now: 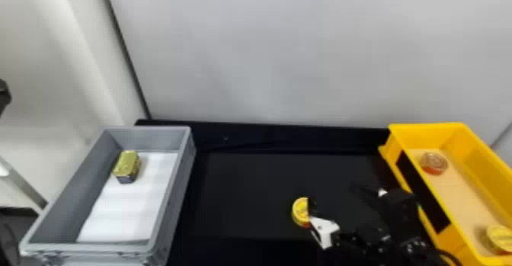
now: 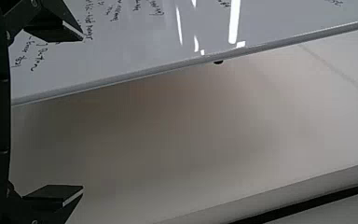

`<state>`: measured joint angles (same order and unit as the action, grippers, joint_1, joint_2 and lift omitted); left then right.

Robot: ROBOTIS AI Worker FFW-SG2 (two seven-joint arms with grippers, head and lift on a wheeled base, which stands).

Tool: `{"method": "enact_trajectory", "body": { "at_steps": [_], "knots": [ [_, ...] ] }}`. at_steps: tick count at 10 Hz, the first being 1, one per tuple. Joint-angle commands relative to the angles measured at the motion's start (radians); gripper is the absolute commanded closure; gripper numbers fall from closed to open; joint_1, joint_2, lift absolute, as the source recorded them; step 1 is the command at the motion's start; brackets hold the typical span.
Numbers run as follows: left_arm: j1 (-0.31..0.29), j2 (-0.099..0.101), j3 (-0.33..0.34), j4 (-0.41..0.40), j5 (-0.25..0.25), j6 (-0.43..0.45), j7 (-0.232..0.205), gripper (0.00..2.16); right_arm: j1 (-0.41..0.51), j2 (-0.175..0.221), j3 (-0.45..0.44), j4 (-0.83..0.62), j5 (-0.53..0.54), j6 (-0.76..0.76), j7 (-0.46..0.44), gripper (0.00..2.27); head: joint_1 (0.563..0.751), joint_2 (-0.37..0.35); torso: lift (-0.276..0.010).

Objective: Pick up the round yellow can and place it in the yellow rectangular box

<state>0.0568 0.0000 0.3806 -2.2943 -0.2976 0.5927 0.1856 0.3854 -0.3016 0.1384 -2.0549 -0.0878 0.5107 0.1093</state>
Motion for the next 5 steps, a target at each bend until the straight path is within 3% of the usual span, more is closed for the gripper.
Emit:
{"method": "enact_trajectory", "body": {
  "at_steps": [1,5],
  "knots": [
    [0.000,-0.003,0.000,0.001,0.000,0.000,0.000,0.13,-0.026,0.007,0.032,0.055,0.007,-0.017,0.001,0.00,0.694,0.014,-0.090],
    [-0.002,-0.003,-0.002,0.003,0.000,0.000,0.000,0.13,-0.085,0.016,0.101,0.157,-0.009,-0.007,-0.011,0.00,0.694,0.014,-0.090]
  ]
}}
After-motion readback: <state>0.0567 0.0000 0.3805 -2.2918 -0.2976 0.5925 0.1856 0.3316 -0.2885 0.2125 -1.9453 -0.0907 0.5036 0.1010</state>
